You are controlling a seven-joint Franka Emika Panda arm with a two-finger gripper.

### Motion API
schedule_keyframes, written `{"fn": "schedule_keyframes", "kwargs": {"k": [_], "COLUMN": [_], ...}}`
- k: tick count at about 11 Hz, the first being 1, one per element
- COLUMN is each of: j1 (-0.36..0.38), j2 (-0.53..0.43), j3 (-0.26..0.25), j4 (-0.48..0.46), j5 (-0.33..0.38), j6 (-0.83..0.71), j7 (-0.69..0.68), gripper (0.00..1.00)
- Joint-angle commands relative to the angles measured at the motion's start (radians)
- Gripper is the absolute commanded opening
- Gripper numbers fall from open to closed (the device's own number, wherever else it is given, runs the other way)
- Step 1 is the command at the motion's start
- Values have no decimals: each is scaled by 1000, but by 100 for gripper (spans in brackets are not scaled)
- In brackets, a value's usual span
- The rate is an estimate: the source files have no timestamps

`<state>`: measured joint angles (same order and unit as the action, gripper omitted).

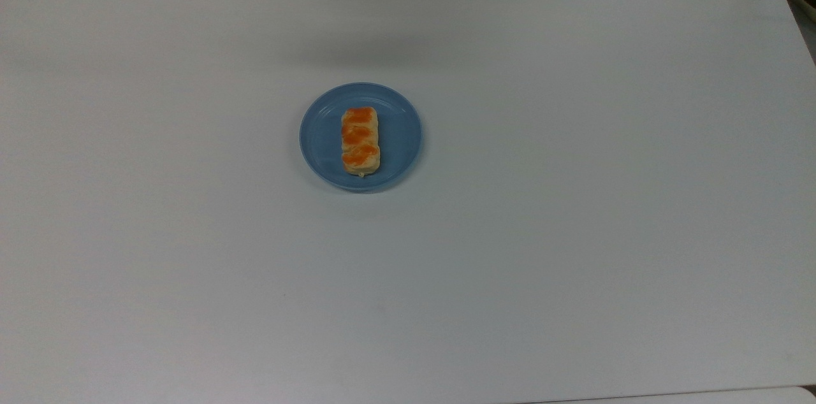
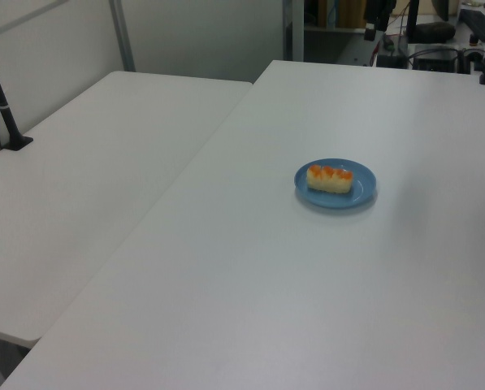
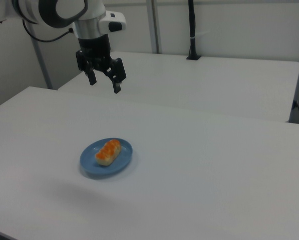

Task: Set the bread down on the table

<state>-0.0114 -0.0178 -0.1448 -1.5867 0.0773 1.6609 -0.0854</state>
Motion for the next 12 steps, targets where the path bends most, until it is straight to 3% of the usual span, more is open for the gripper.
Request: {"fn": "schedule_keyframes", "kwargs": {"k": [1,8,12], "j1": [21,19,28], "j2": [1,4,2], "j3": [-21,-22,-12], "j4": [-10,-10,-33], "j5": [12,9,-77], "j6": [20,17,-53], "j7": [10,-2,-23], "gripper": [100,100,100]}}
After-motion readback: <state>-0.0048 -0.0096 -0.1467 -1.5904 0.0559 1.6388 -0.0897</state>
